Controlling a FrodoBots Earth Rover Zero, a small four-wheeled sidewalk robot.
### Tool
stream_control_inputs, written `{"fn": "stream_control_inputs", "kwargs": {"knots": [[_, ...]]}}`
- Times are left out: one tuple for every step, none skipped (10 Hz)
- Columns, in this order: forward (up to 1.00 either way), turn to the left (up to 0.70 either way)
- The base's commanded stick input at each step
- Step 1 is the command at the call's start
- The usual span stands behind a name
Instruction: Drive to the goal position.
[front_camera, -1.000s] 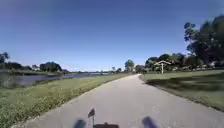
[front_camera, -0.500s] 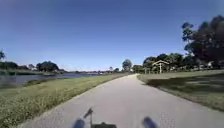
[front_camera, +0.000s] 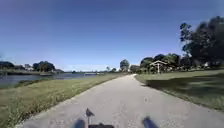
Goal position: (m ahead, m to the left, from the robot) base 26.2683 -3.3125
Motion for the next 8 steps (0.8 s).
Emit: {"fn": "stream_control_inputs", "kwargs": {"knots": [[0.85,0.0],[0.85,0.0],[0.85,0.0],[0.85,0.0],[0.85,0.0],[0.85,0.0],[0.85,0.0],[0.85,0.0]]}}
